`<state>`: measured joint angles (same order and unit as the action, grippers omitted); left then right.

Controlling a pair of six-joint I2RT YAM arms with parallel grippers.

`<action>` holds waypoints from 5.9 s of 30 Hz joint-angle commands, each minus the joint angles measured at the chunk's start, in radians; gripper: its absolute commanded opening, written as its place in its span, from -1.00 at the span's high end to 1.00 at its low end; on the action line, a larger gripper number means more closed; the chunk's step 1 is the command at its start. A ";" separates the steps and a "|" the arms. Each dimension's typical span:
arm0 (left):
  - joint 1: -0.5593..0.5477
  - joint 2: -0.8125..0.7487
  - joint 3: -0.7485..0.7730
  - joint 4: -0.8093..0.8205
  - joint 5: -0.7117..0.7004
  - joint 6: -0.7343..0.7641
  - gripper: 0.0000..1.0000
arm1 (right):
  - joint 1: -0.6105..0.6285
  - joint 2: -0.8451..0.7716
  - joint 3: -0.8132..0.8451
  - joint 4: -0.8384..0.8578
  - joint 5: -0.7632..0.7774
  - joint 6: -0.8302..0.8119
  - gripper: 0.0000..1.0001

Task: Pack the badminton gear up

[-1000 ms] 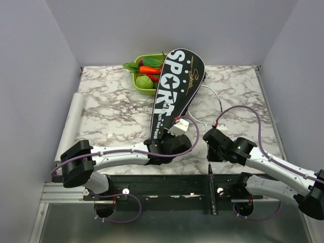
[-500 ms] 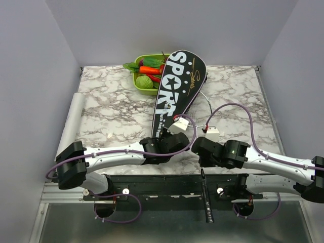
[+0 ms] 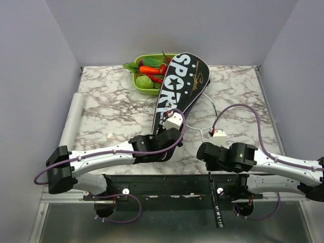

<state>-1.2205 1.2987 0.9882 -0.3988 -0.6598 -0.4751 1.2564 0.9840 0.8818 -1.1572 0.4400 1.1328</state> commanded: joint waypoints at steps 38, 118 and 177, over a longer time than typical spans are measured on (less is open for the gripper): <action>0.026 -0.242 -0.006 0.026 0.192 -0.082 1.00 | 0.020 -0.026 0.002 0.169 0.410 0.007 0.99; 0.033 0.025 -0.321 0.526 0.312 -0.238 1.00 | -0.572 0.139 -0.566 1.257 -0.718 -0.291 -0.10; 0.231 0.040 -0.677 0.787 0.508 -0.373 1.00 | -0.371 0.493 -0.442 1.804 -0.566 -0.107 0.54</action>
<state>-0.9497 1.3243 0.3286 0.3584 -0.2005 -0.8104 0.8410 1.3911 0.3836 0.4198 -0.1513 1.0245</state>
